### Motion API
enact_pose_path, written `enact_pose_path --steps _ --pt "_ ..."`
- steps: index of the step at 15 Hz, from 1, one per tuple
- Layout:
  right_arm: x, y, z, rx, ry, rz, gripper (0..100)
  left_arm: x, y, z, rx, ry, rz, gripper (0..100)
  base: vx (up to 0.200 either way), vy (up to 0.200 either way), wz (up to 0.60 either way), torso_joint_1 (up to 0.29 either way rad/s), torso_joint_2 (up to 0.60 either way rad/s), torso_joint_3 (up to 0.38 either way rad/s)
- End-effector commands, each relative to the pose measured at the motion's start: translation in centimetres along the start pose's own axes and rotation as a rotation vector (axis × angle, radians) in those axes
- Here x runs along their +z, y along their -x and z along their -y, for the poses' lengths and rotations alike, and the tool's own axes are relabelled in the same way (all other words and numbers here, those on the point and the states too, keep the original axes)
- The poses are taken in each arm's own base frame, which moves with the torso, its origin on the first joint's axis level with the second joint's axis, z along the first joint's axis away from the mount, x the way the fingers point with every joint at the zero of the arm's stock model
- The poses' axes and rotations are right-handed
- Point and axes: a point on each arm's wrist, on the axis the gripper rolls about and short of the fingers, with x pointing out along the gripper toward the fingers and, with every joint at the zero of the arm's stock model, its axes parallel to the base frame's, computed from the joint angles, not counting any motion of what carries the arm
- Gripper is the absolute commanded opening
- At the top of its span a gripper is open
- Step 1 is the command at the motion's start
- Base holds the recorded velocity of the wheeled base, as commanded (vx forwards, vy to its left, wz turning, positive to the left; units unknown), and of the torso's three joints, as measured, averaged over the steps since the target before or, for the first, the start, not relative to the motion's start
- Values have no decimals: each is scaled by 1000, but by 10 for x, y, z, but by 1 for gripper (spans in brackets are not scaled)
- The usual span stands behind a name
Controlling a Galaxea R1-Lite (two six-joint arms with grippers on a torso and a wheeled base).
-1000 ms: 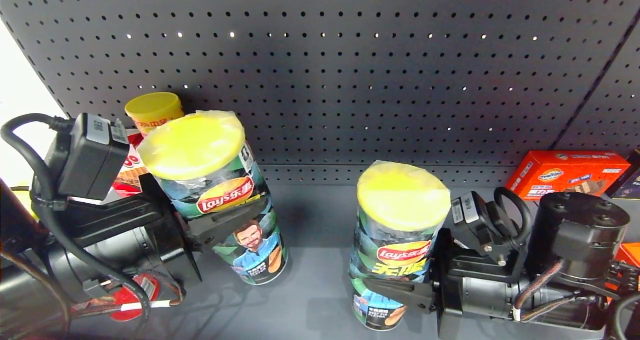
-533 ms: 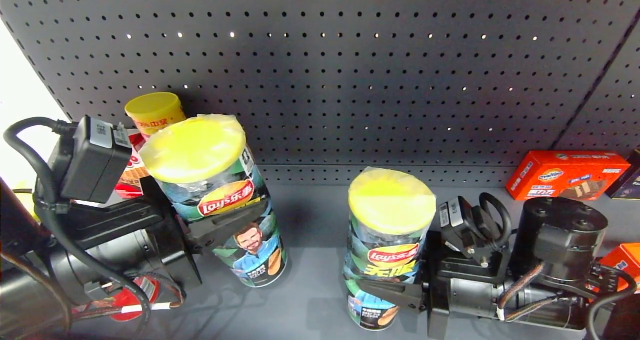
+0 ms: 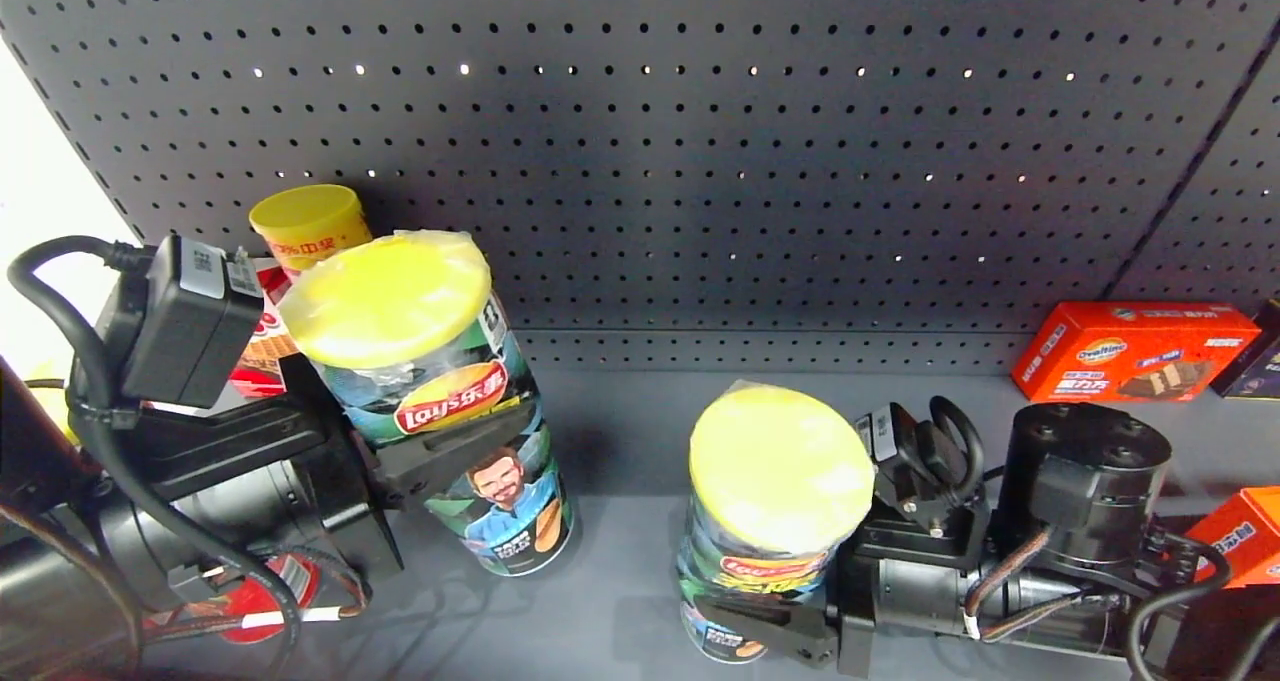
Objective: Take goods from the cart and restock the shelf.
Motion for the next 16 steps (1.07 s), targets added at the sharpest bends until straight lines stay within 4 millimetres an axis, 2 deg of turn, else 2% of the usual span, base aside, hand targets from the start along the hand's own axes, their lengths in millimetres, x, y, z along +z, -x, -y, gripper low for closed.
enact_pose_path --steps 1,6,12,16 --pt "0 1 0 -1 1 1 100 0 0 0 0 0 1 0 0 0 0 0 0 0" --pt "15 23 -8 -20 31 52 100 1 1 0 0 -2 4 0 0 0 0 0 0 0" --pt "29 73 -38 -32 54 122 100 0 1 0 -1 -3 3 0 0 0 0 0 0 0" --pt "39 102 -37 -139 95 182 100 0 1 1 -3 -4 3 0 0 0 0 0 0 0"
